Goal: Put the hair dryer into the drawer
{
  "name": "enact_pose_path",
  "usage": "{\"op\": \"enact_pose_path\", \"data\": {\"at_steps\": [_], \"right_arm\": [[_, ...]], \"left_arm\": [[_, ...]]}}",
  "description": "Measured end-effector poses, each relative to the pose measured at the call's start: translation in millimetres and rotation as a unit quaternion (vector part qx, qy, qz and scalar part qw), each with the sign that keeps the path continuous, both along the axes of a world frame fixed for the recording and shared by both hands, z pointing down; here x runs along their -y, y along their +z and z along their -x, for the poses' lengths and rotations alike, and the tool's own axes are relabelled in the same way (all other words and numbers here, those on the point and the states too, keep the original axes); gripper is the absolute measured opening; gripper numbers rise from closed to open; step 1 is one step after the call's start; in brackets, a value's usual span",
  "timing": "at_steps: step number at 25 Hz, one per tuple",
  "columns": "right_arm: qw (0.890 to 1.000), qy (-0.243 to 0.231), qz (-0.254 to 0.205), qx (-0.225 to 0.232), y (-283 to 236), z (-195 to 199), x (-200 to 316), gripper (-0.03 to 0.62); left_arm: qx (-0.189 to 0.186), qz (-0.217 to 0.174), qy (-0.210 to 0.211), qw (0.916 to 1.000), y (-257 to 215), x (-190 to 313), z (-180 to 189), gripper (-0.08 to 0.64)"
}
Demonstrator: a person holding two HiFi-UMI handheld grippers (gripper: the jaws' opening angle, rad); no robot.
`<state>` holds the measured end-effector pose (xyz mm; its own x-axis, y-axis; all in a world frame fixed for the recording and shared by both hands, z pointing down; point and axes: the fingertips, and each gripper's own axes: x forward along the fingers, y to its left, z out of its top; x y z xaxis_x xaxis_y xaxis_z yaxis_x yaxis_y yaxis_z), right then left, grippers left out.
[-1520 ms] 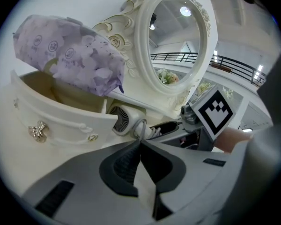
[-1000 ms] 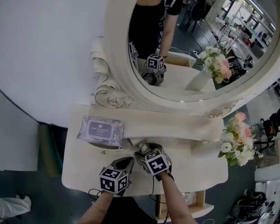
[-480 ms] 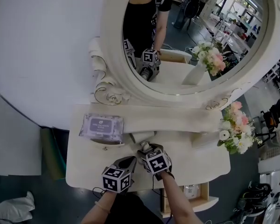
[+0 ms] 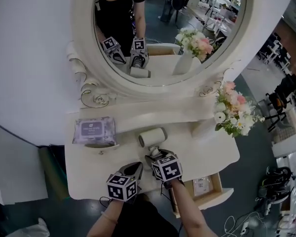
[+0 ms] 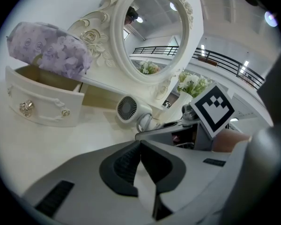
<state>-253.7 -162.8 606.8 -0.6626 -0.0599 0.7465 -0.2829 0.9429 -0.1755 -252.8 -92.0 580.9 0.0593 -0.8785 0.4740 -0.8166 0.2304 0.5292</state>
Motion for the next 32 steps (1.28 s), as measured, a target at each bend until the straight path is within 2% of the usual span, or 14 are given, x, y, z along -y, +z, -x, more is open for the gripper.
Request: {"op": "enact_pose_path", "data": {"at_steps": [8,15,26,32], "right_arm": [[0.997,0.072,-0.013,0.008,-12.3,-57.7,6.7,0.279],[0.988,0.153,-0.024,0.011,-18.3,-122.8,17.6,0.279],[0.964,0.265,-0.039,0.004,-14.7,-219.9,25.9,0.279],[0.944,0.327,-0.032,0.021,-12.5,-262.6,26.0,0.279]], "left_arm": [[-0.002,-0.009,0.077,0.997,-4.2,18.0,-48.9,0.011],[-0.008,-0.013,0.144,0.9895,-3.7,32.6,-95.5,0.011],[-0.003,-0.021,0.254,0.967,-5.6,52.5,-177.1,0.011],[0.001,-0.017,0.291,0.9564,-1.8,54.3,-213.6,0.011]]}}
